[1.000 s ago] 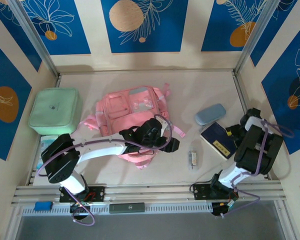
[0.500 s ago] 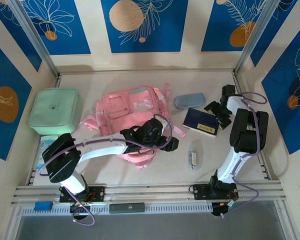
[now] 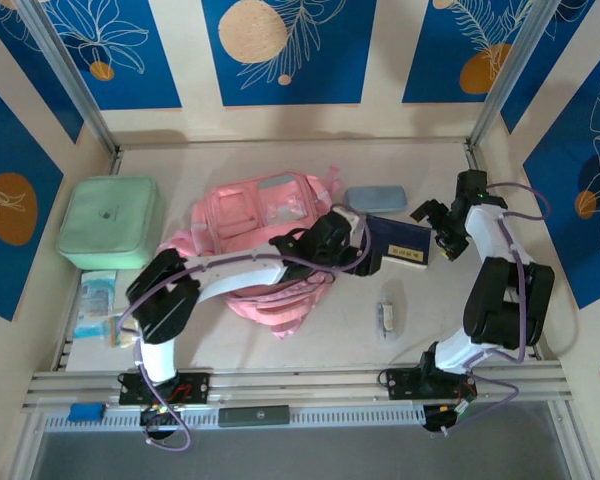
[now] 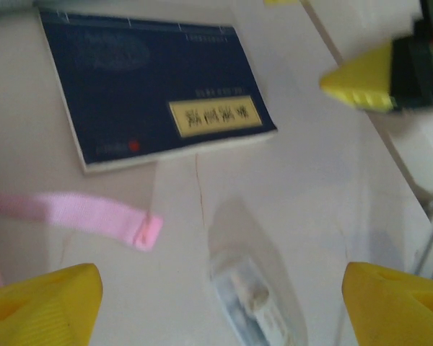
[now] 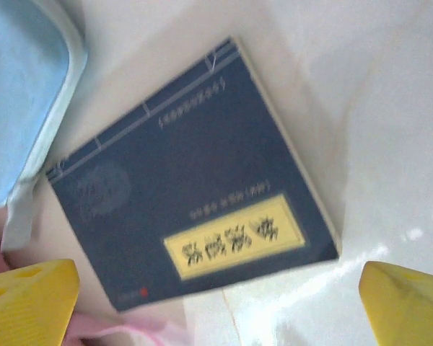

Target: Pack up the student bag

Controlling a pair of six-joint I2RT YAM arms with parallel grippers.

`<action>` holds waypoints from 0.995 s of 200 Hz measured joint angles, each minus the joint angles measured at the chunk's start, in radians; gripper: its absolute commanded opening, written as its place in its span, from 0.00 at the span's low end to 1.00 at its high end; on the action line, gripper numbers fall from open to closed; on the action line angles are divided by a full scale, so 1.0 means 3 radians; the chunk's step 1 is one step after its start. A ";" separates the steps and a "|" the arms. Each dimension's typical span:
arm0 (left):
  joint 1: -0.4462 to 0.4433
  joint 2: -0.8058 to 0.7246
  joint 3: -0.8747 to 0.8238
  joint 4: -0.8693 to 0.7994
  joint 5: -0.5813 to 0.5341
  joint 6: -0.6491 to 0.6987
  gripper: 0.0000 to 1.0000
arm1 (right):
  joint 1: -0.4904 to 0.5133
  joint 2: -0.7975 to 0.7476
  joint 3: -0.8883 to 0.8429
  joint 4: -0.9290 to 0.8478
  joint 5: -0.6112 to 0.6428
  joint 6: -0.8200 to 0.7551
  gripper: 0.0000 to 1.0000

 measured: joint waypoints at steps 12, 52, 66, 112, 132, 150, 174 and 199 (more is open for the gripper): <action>0.0023 0.0195 0.0206 -0.0034 -0.0092 -0.0045 0.86 | -0.0060 -0.0094 -0.0111 0.0006 -0.0118 0.0001 0.99; 0.0058 0.0889 0.0913 -0.0220 -0.0287 -0.0186 0.86 | -0.0455 -0.0214 -0.0385 0.0022 -0.0398 0.0001 0.99; 0.0070 0.1081 0.1102 -0.0294 -0.0362 -0.0231 0.86 | -0.0511 -0.0195 -0.0397 0.0047 -0.0473 0.0001 0.99; 0.0131 0.1438 0.1472 -0.0491 -0.0443 -0.0348 0.84 | -0.0599 0.0203 -0.0393 0.0249 -0.0619 0.0045 0.99; 0.0137 0.1493 0.1520 -0.0488 -0.0355 -0.0388 0.84 | -0.0586 0.0380 -0.0388 0.0337 -0.0641 0.0111 0.99; 0.0126 0.1536 0.1544 -0.0492 -0.0296 -0.0427 0.84 | -0.0551 0.0524 -0.0315 0.0366 -0.0640 0.0155 0.99; 0.0064 0.1550 0.1539 -0.0496 -0.0229 -0.0472 0.84 | -0.0470 0.0693 -0.0136 0.0409 -0.0627 0.0188 0.99; -0.0042 0.1549 0.1490 -0.0450 -0.0184 -0.0538 0.84 | -0.0406 0.0870 0.0057 0.0432 -0.0587 0.0198 0.99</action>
